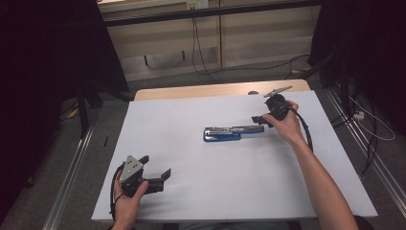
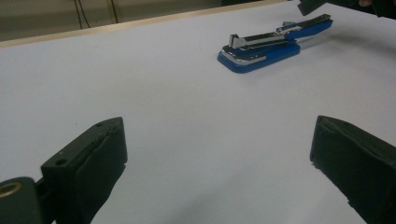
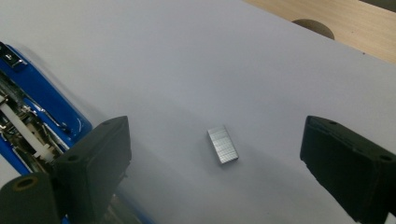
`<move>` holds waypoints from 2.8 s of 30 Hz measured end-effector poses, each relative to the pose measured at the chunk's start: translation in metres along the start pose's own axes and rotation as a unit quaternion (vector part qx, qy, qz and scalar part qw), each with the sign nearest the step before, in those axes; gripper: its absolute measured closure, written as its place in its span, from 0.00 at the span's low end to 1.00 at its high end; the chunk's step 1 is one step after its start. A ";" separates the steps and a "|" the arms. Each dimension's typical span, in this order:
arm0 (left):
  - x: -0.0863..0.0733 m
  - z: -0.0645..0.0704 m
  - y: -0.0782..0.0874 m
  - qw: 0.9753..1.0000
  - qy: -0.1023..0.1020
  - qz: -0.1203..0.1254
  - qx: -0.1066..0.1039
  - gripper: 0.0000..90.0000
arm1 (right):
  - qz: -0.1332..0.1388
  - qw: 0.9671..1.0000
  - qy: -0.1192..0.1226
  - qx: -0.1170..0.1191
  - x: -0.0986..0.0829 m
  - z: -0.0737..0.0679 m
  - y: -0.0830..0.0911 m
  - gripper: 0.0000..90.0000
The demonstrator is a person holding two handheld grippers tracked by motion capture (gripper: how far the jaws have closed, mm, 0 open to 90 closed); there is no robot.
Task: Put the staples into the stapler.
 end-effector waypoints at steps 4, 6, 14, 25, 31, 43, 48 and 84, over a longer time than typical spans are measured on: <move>0.000 0.001 0.000 1.000 -0.003 0.001 -0.002 0.04 | -0.006 1.000 0.007 -0.002 0.004 0.001 -0.002 0.11; 0.000 0.001 -0.001 1.000 -0.004 -0.002 -0.002 0.04 | -0.018 1.000 0.005 -0.003 0.004 0.004 -0.004 0.13; 0.000 0.001 -0.003 1.000 -0.006 -0.007 -0.006 0.04 | -0.052 0.998 0.027 0.002 0.013 0.012 -0.004 0.30; 0.000 0.003 -0.004 1.000 -0.008 -0.011 -0.011 0.04 | -0.100 0.994 0.043 0.008 0.018 0.014 -0.014 0.54; -0.001 0.002 -0.004 1.000 -0.004 -0.017 -0.008 0.04 | -0.120 0.991 0.051 0.013 0.019 0.013 -0.018 0.63; -0.001 0.003 -0.005 1.000 -0.006 -0.018 -0.012 0.04 | -0.134 0.989 0.055 0.022 0.017 0.013 -0.023 0.78; -0.001 0.002 -0.005 1.000 -0.005 -0.017 -0.010 0.05 | -0.136 0.988 0.062 0.027 0.016 0.012 -0.022 0.85; -0.002 0.001 -0.005 1.000 -0.001 -0.019 -0.006 0.05 | -0.126 0.991 0.037 0.019 0.013 0.015 -0.008 0.88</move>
Point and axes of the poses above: each handheld gripper's, and its own axes: y roughly backward along the jaws, x roughly out of its top, z roughly to its right, the point moved 3 cm from there along -y, roughly forward along the jaws, and after that the axes turned 13 degrees about -z, right-handed, at the moved point
